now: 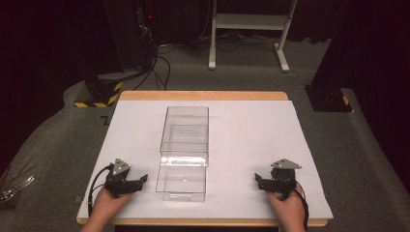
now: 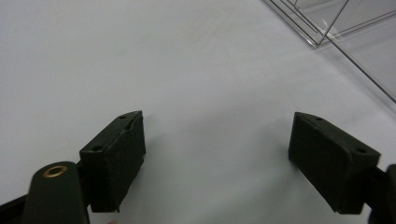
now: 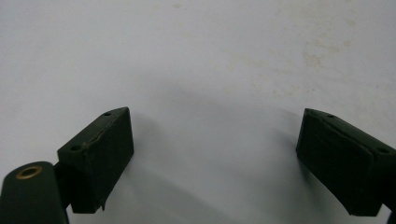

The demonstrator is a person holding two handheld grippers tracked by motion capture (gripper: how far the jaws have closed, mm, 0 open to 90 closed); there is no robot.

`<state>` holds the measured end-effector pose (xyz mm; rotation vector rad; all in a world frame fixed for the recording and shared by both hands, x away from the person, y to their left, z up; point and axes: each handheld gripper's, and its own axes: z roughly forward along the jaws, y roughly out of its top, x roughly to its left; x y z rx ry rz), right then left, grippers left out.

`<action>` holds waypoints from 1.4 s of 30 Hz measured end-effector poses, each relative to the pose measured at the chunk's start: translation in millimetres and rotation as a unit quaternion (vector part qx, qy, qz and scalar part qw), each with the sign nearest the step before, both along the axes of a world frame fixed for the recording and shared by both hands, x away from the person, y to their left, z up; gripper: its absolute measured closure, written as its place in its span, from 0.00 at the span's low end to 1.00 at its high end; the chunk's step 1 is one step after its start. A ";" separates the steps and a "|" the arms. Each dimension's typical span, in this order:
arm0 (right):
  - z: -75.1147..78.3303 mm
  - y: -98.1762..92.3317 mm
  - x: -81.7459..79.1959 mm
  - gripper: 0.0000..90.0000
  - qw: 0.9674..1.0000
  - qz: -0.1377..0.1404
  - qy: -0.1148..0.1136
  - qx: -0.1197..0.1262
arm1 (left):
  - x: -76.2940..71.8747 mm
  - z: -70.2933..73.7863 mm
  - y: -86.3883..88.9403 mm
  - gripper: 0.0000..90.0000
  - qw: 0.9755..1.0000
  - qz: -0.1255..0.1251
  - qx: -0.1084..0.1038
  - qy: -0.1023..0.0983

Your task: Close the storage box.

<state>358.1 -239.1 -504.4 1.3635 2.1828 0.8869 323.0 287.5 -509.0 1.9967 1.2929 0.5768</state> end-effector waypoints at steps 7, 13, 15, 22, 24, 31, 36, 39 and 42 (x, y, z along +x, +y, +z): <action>0.2 -0.2 0.2 0.12 1.000 0.001 0.000 -0.001 | 0.1 0.0 0.0 0.21 1.000 0.000 0.000 0.000; 0.3 -0.1 0.3 0.12 1.000 0.000 0.001 -0.001 | -0.1 0.0 -0.2 0.21 1.000 0.000 0.000 -0.001; 0.2 -0.1 0.3 0.12 1.000 0.000 0.001 -0.001 | -0.1 -0.1 -0.2 0.21 1.000 0.000 0.000 -0.001; -0.1 0.2 -0.1 0.12 1.000 -0.001 -0.001 -0.001 | -0.5 0.1 -0.8 0.21 1.000 0.002 0.003 -0.001; 0.0 0.2 -0.3 0.12 1.000 -0.001 0.000 -0.001 | -1.2 0.3 -1.6 0.22 1.000 0.001 0.005 -0.003; -0.1 0.1 -0.1 0.12 1.000 0.000 -0.001 0.000 | -3.5 1.3 -2.8 0.30 1.000 -0.013 0.007 -0.010; 0.0 0.2 -0.2 0.12 1.000 -0.001 0.000 0.001 | -3.4 3.4 1.2 0.24 1.000 -0.018 -0.007 -0.002; 0.0 0.1 -0.2 0.12 1.000 -0.001 0.000 0.000 | -4.7 6.0 -0.1 0.22 1.000 -0.025 0.000 -0.005; -0.1 0.0 -0.2 0.12 1.000 0.000 -0.001 0.000 | -6.6 8.2 -2.0 0.20 1.000 -0.029 -0.002 -0.011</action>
